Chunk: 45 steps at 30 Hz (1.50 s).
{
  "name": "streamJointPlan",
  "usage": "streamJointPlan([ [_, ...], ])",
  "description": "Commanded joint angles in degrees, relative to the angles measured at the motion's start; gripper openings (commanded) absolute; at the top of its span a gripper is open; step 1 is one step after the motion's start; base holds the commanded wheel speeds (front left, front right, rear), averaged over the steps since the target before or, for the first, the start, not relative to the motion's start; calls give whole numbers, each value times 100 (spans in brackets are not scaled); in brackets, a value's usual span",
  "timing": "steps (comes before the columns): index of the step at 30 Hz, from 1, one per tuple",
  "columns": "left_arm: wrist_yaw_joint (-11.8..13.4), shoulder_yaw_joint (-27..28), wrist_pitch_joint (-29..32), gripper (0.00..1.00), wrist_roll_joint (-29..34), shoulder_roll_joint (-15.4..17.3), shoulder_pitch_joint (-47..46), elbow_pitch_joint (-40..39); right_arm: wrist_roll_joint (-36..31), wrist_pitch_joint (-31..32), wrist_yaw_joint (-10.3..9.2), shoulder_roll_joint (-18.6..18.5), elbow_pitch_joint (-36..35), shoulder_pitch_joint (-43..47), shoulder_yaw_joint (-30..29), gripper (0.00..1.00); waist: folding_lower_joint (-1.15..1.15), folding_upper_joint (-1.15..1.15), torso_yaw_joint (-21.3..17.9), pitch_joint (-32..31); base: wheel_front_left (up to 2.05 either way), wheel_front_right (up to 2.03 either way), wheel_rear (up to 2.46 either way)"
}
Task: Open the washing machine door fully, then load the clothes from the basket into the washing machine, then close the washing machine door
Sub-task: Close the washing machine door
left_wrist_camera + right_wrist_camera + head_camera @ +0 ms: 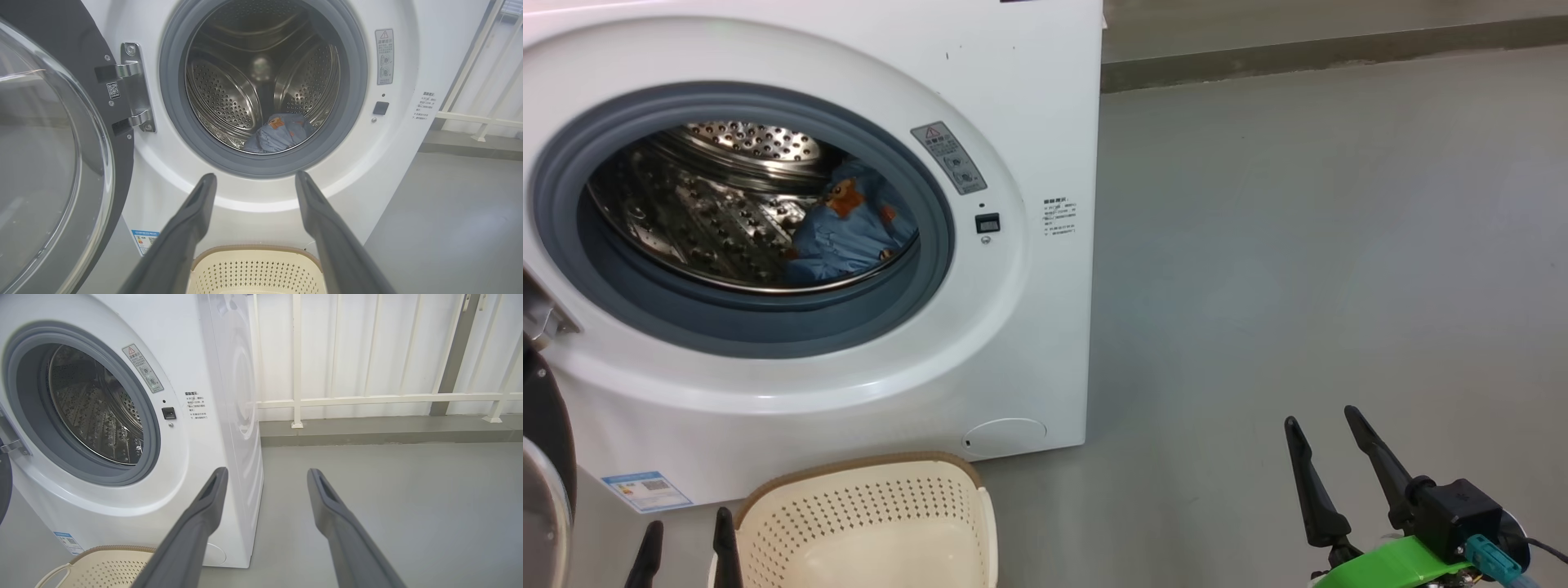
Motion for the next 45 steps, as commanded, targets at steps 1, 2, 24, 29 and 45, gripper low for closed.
streamJointPlan([
  [1, 35, 211, -21, 100, 1, 30, -236, -182, 53, -27, 9, -18, -138, -80, 170, 100, 0, 0, -5, 3, -100, 100, 0],
  [2, 36, 221, -21, 100, 0, 30, -241, -205, 53, -27, 9, -18, -140, -82, 168, 100, 0, 0, -7, 5, -114, 114, 0],
  [24, -17, 258, -21, 100, 66, 30, -295, -438, 93, -27, 9, -18, -177, -83, 124, 100, 0, 0, 34, 48, -146, 146, 0],
  [29, -35, 276, -21, 100, 119, 30, -295, -569, 69, -27, 9, -18, -205, -91, 118, 100, 0, 0, 42, 45, -9, 9, 0],
  [45, -64, 146, -21, 100, 172, 30, -224, -348, 4, -27, 9, -18, -183, -100, 115, 100, 0, 0, 73, -2, 0, 0, 0],
])
